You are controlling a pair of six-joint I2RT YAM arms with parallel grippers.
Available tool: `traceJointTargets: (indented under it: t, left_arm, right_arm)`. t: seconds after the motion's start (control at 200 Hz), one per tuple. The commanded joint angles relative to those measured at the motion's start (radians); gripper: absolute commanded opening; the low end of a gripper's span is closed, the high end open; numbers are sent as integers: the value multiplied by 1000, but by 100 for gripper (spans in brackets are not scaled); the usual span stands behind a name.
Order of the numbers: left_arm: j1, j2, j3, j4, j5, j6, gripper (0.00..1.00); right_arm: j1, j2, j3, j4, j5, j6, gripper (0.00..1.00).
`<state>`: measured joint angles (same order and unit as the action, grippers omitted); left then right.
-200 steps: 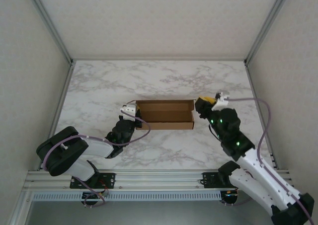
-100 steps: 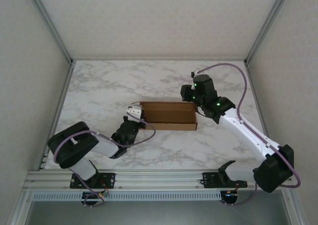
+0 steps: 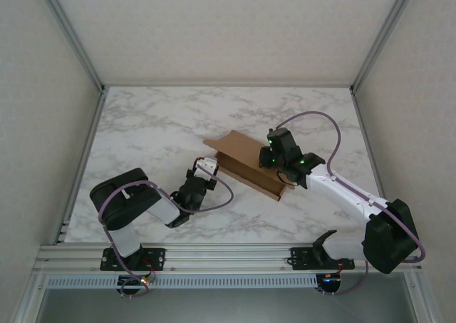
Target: Fold the paper box
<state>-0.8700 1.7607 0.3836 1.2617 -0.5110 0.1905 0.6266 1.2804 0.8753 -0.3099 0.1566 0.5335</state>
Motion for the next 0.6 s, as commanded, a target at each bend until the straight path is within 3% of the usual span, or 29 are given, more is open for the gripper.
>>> traceJointTargets:
  t: [0.0,0.275,0.591]
  left_arm:
    - [-9,-51,-6,-74,23,3,44]
    - [-12,-265,-36,-305,90,-109,47]
    - [-14,-729,-74,-589,81,-217,44]
  right_arm:
    - [7,11,-15,49,19,27,11]
    - [9,28,-19,55,44,6,13]
    - [10,62,-77,89,11,7,14]
